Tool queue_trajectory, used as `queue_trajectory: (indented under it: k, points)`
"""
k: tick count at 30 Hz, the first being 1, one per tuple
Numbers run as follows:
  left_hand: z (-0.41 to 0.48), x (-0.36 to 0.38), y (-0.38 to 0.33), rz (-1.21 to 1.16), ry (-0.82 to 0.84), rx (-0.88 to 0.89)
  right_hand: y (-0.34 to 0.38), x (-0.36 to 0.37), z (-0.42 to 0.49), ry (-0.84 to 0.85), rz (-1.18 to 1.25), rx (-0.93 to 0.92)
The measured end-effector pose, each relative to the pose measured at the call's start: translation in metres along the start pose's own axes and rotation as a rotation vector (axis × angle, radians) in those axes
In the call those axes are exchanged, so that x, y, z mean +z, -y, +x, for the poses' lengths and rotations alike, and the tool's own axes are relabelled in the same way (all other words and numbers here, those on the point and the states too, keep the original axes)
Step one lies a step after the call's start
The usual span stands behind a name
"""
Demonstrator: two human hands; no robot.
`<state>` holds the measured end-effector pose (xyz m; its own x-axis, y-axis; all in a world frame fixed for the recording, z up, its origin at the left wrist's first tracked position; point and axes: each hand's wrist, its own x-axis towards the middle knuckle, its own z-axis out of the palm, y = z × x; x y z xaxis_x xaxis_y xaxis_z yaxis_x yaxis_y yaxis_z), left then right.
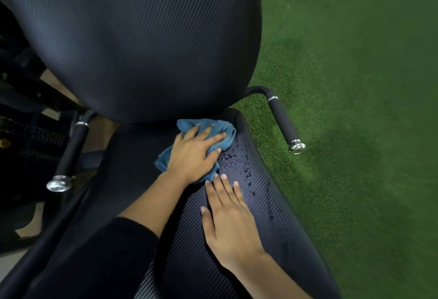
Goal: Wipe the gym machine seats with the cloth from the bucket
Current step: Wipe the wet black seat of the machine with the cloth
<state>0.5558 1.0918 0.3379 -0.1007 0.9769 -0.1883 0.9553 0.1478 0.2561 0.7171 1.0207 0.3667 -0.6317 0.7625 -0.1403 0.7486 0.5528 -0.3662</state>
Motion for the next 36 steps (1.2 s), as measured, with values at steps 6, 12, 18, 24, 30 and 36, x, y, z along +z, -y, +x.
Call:
queue_trajectory:
  k: [6, 12, 18, 24, 30, 36]
  points:
    - [-0.002, -0.005, 0.046, -0.035, -0.019, -0.056, -0.007, -0.001, -0.005, -0.004, 0.000, -0.010]
    - [-0.007, -0.001, 0.011, -0.061, -0.028, 0.039, -0.009, -0.001, -0.005, -0.005, -0.003, -0.014]
    - [-0.040, -0.005, 0.061, -0.093, -0.108, -0.095, -0.009, 0.000, -0.005, 0.000, -0.025, -0.022]
    - [-0.021, 0.001, 0.006, -0.044, -0.053, -0.024, -0.008, 0.001, -0.006, -0.008, -0.022, -0.021]
    - [-0.060, -0.007, 0.069, -0.090, -0.072, -0.001, -0.008, 0.000, -0.007, 0.008, -0.032, -0.022]
    - [-0.046, -0.005, 0.016, -0.076, -0.060, -0.047, -0.009, 0.002, -0.007, -0.004, -0.030, -0.024]
